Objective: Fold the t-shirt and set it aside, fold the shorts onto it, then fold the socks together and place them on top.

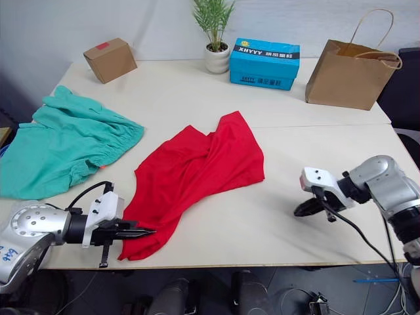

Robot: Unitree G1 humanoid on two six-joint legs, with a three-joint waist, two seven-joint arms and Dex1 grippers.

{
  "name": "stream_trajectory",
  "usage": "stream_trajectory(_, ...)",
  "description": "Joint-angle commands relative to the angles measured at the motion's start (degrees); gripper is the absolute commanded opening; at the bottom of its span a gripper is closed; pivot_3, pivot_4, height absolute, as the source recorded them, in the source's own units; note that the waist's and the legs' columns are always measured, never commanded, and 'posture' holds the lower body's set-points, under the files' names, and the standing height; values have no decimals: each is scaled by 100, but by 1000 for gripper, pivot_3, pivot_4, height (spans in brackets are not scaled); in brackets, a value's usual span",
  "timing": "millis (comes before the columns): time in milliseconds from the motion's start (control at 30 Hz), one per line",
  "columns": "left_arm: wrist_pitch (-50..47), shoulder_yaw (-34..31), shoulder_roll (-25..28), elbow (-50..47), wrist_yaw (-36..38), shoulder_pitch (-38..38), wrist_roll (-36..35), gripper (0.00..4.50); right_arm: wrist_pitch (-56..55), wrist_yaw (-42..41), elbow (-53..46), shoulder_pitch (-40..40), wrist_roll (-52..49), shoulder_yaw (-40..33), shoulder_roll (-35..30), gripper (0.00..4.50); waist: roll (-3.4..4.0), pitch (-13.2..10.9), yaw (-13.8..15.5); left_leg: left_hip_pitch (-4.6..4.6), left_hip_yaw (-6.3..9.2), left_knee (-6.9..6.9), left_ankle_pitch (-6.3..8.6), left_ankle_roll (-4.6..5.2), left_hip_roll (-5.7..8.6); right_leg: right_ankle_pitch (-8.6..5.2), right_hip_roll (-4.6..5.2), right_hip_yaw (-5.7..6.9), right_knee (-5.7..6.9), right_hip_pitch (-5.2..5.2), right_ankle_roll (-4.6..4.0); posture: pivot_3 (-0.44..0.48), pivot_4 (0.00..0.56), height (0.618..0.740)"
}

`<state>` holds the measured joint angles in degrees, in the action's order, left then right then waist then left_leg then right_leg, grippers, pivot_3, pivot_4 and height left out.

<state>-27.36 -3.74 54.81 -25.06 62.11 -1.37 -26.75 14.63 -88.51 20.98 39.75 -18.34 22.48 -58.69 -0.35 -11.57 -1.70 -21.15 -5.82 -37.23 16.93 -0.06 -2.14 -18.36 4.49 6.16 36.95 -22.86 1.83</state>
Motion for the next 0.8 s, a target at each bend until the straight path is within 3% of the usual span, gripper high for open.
stream_trajectory(33,67,67,-3,71,113,-150,13,0,575,-271,-38,355,-246,-477,77,205,0,0,19,-1,0,1,-1,-1,0,0,0,0,0,-3,0,0,150,740)
stream_trajectory(100,59,124,3,95,126,-192,47,0,373,-310,135,543,-116,-518,306,618,-1,0,35,-16,1,5,-3,-6,0,-1,0,0,-1,-19,-1,0,150,740)
stream_trajectory(367,75,327,-64,131,71,-286,204,0,146,219,1773,1603,876,-292,1637,3410,-4,0,2,-40,-24,-4,-5,2,1,-3,1,-18,7,-52,-1,0,150,740)
stream_trajectory(800,23,335,-182,-66,-148,-109,233,0,-82,16,2681,1954,1419,-513,2106,3410,-3,0,8,-43,-28,-7,-9,5,1,-3,2,-24,15,-58,-1,0,150,740)
